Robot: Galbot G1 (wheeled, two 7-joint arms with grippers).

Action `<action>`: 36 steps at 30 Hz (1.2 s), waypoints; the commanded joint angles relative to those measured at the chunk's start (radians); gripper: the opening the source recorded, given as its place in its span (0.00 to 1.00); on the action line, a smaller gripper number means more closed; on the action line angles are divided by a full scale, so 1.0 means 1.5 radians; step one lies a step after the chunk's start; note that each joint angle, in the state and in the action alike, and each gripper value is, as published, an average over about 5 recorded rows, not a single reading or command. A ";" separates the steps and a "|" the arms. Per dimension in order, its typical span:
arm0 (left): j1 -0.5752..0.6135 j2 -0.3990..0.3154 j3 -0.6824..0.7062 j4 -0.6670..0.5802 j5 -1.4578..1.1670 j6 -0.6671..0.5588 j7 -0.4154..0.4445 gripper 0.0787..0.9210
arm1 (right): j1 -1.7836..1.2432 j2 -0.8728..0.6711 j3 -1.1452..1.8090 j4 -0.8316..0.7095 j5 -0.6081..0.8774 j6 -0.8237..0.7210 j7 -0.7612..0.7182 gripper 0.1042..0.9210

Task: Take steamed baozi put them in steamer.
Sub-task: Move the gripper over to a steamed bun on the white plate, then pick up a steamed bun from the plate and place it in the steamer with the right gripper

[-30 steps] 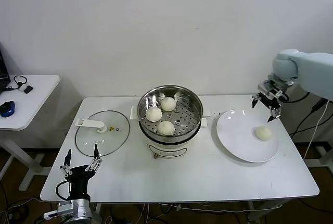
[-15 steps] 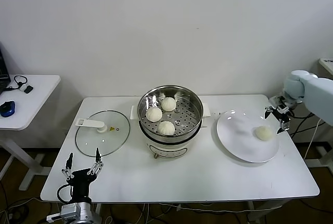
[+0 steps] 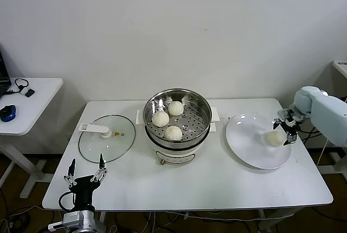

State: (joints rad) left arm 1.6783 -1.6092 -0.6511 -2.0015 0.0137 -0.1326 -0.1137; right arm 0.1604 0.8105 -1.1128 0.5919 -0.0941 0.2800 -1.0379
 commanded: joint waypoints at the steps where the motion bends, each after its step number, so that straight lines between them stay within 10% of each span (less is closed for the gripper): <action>1: 0.000 -0.010 0.001 -0.002 0.002 0.001 0.000 0.88 | -0.048 0.021 0.076 -0.049 -0.029 0.007 0.005 0.88; 11: 0.000 -0.012 0.000 -0.003 0.001 0.002 -0.001 0.88 | -0.043 0.024 0.077 -0.051 -0.032 0.008 0.003 0.85; 20: -0.002 -0.011 -0.001 -0.008 0.000 0.003 0.000 0.88 | -0.008 0.012 0.050 -0.017 -0.017 0.006 -0.002 0.58; 36: -0.001 -0.007 0.005 -0.014 -0.001 0.011 0.003 0.88 | 0.413 -0.009 -0.391 0.296 0.334 -0.085 -0.008 0.56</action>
State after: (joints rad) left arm 1.6755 -1.6092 -0.6476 -2.0211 0.0146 -0.1187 -0.1096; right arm 0.4011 0.7837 -1.3227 0.7938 0.0877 0.2339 -1.0519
